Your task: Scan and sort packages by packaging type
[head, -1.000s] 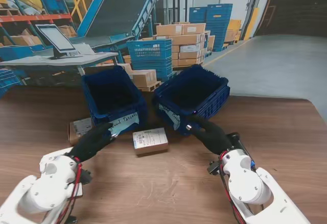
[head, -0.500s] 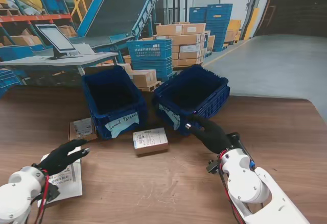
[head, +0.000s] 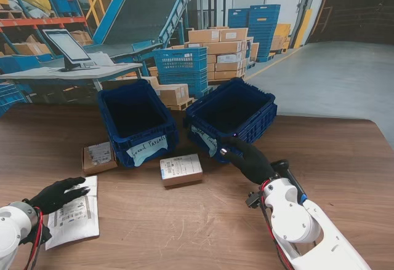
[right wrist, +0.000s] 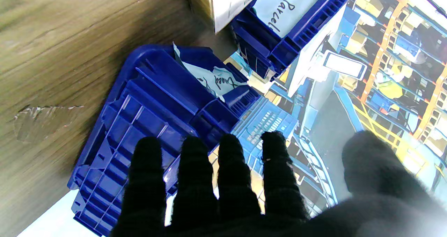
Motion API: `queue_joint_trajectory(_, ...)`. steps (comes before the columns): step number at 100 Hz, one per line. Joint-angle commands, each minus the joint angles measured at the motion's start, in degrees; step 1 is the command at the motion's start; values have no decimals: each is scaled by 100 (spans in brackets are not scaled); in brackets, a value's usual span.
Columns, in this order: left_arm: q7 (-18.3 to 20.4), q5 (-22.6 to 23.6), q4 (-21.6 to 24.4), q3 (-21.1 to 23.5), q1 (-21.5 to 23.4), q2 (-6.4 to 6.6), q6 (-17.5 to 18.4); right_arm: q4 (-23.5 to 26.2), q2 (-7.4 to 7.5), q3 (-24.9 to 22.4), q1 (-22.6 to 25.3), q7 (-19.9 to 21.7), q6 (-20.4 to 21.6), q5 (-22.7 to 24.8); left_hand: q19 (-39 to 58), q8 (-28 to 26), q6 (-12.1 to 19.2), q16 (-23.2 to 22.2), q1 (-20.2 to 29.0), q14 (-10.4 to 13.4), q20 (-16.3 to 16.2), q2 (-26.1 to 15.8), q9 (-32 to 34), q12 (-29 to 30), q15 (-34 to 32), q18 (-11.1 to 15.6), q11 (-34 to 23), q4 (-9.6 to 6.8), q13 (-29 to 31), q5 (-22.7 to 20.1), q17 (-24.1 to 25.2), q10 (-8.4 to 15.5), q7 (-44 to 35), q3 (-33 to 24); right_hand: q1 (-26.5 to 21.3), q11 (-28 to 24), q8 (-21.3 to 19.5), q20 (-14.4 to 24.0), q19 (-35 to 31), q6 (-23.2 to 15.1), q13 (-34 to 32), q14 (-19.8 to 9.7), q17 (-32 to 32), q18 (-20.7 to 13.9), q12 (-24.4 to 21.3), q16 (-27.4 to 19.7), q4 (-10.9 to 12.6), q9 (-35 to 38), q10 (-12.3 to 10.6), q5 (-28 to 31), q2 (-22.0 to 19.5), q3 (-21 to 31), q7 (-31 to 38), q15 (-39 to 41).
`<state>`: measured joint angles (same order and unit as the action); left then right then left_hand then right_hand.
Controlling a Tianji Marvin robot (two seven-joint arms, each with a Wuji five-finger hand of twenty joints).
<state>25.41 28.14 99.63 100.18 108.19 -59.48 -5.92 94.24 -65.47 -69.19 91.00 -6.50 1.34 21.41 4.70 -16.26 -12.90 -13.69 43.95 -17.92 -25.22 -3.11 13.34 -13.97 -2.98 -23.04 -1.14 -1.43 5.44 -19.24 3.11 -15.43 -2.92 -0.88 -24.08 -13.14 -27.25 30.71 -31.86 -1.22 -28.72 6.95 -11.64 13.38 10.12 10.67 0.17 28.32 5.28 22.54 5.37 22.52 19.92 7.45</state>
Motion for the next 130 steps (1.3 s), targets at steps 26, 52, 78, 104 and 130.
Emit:
queue_joint_trajectory(26,-146,275,-293,46,-210,-9,7,36,-49,8,24,106,31,15,57,-61,-123,2,256,-81,-33,-123,-61,-57,95,-67,8,8,36,170,-37,-50,55,181,-5,-18,-12,64,-28,-104,38,6,50,-12,67,137,23,54,68,50,53,40,-56,-22)
queue_joint_trajectory(52,6,726,-643,-109,-601,65,122,59,-46,-12,35,122,34,1,60,-42,-183,0,284,-60,-34,30,-260,-50,98,-31,53,-4,8,307,-42,-36,105,169,-5,-20,-15,66,-24,-99,37,4,55,-2,70,137,21,66,65,66,67,40,-50,-24)
queue_joint_trajectory(78,176,877,-1124,-402,-1017,126,90,84,-36,-39,54,177,36,-28,59,-26,-339,-1,260,-50,-37,185,-355,-49,102,-26,48,-9,-29,405,-30,-84,153,169,-8,-20,-16,66,-15,-101,42,8,66,2,72,137,19,79,60,72,75,45,-50,-27)
queue_joint_trajectory(104,476,1082,-1373,-672,-1297,193,-267,98,-27,-52,62,224,32,-49,82,-8,-545,-9,245,-72,-52,294,-348,-66,83,-40,31,-24,-1,449,-62,-124,209,151,-13,-25,-18,67,-10,-96,40,8,68,3,79,139,17,85,55,72,79,48,-51,-26)
queue_joint_trajectory(130,438,1264,-1586,-934,-1517,200,-425,88,-13,-52,52,293,61,-75,143,-1,-731,-43,332,-118,-72,669,-228,-94,9,-97,-2,-54,144,370,-138,-192,211,120,-12,-32,-22,70,-5,-92,46,6,74,2,89,141,13,96,64,87,87,43,-45,-26)
